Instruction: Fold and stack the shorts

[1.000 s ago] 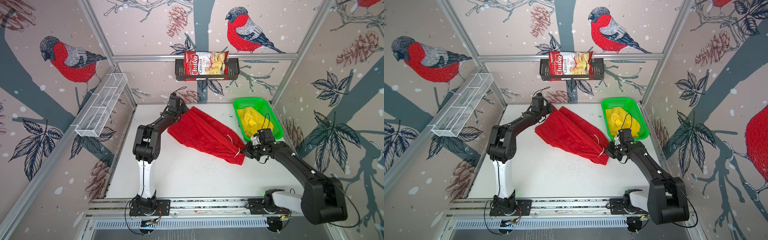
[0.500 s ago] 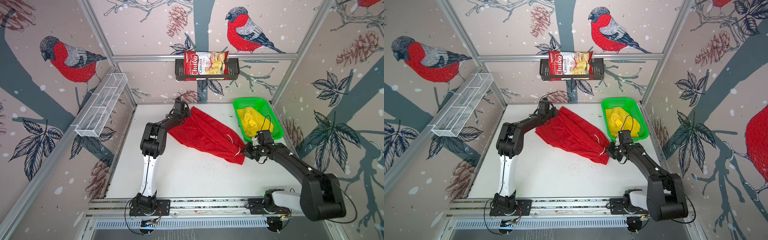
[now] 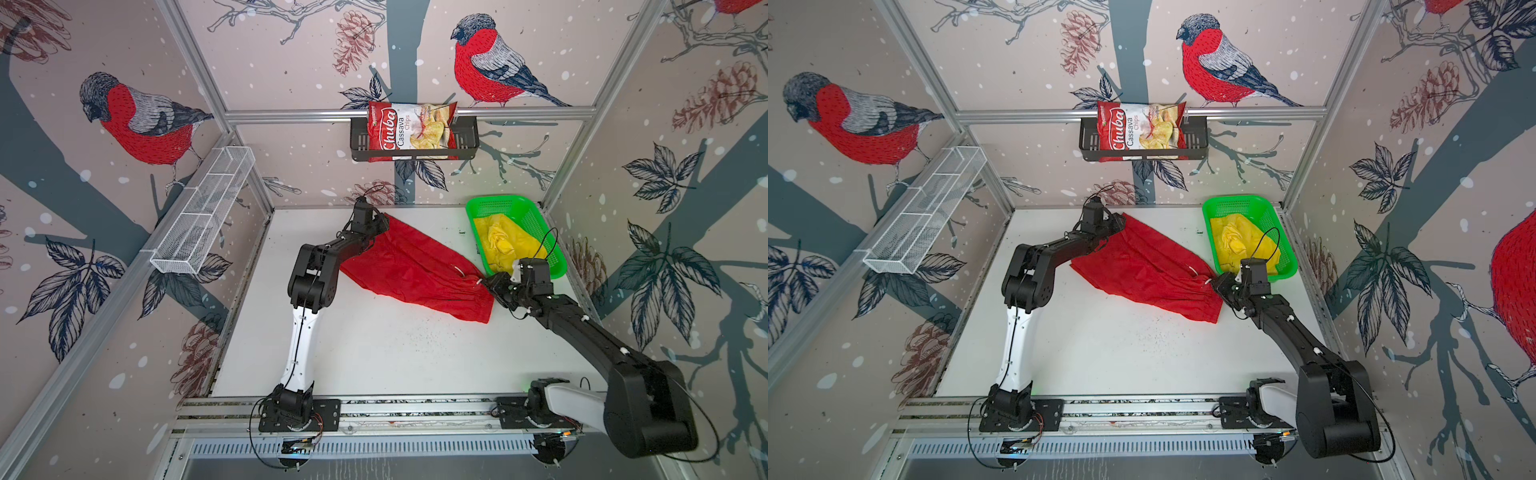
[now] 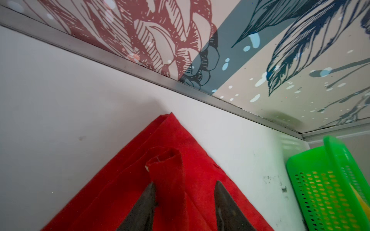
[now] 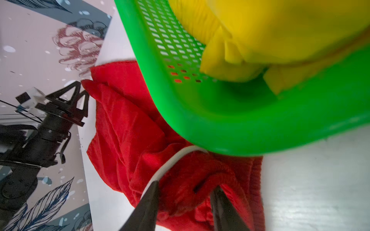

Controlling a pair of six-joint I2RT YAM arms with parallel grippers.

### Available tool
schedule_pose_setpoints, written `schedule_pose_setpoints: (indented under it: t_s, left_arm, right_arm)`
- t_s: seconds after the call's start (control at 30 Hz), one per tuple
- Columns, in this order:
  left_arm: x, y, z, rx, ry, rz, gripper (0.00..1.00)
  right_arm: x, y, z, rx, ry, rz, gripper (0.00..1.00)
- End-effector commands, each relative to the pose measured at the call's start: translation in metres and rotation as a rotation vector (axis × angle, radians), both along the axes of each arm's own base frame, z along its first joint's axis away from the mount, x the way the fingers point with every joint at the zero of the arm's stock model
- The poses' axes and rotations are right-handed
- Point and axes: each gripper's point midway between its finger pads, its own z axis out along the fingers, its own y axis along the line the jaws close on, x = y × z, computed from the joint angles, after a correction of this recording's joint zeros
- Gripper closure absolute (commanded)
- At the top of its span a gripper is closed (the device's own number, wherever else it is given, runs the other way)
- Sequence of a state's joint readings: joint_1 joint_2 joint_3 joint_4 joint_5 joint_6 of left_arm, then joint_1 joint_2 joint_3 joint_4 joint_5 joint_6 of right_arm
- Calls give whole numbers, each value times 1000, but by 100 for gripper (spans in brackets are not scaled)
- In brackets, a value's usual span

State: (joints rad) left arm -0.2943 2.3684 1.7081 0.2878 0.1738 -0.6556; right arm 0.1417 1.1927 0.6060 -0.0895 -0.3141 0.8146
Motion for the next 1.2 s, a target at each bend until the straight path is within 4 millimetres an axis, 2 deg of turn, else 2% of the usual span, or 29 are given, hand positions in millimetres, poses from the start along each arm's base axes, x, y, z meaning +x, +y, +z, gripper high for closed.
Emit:
schedule_pose_setpoints:
  t_s: [0.0,0.23,0.37,0.5,0.63,0.73,0.9,1.03,1.13,1.17]
  left_arm:
    - [5,-14,27,-94,-101,-44,48]
    - [8,-16,49,-185,-194,-40,31]
    - [17,-11,45,-191,-193,-14,24]
    - [23,-10,42,-174,-194,-9,22]
    - [25,-8,45,-140,-204,-9,17]
    - [25,-4,51,-95,-225,-3,11]
    - [16,7,69,15,-251,6,8]
    - [-18,17,89,70,-274,-16,17]
    - [-51,22,91,75,-231,-42,27]
    - [-61,23,85,75,-204,-54,30]
  right_arm:
    - [21,-11,20,-15,-118,-62,53]
    - [32,-27,25,-27,-172,-132,45]
    - [34,-34,31,-46,-190,-160,43]
    - [31,-33,53,-94,-263,-150,41]
    - [23,-21,78,-196,-345,-114,41]
    - [18,-3,90,-257,-399,-60,41]
    - [15,45,88,-269,-419,100,41]
    - [20,98,81,-277,-417,256,41]
    - [28,137,68,-270,-406,354,41]
    - [31,147,64,-272,-406,381,41]
